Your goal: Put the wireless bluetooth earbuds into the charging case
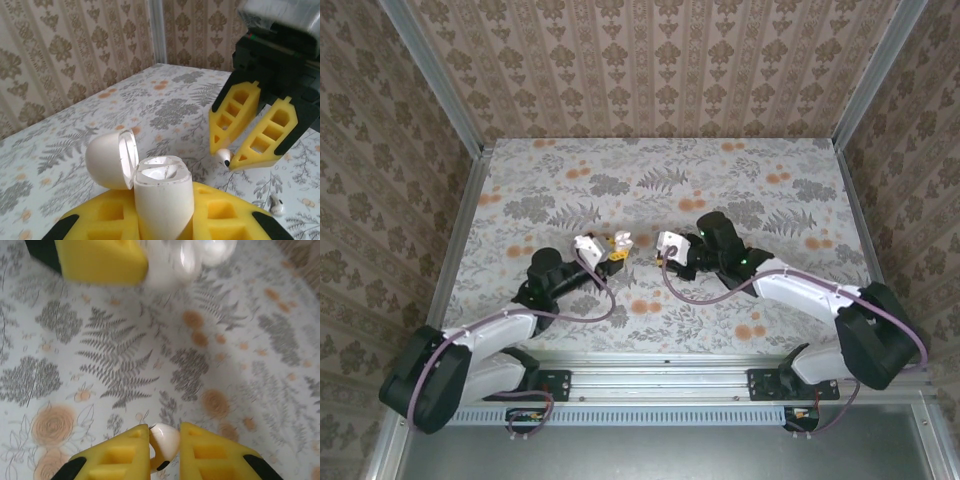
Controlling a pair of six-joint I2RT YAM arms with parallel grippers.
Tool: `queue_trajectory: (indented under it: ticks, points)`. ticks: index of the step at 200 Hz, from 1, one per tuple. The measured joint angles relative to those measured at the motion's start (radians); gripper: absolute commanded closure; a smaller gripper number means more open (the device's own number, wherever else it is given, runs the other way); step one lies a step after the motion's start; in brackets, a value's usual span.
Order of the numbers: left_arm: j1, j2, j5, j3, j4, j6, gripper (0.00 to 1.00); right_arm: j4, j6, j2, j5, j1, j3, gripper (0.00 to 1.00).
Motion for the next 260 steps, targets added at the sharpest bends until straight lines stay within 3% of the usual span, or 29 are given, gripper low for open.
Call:
queue_trajectory:
  ticks: [70,122,260]
  points:
    - [-0.026,0.062,0.024,0.048,0.071,0.000,0.94,0.184,0.055,-0.127,-0.002,0.000,-0.056,0.83]
    - [-0.039,0.063,0.044,0.049,0.089,0.000,0.94,0.314,0.102,-0.139,-0.049,0.000,-0.065,0.82]
    - [-0.039,0.028,0.072,0.049,0.088,0.000,0.94,0.612,0.250,0.019,-0.125,0.036,-0.056,0.82]
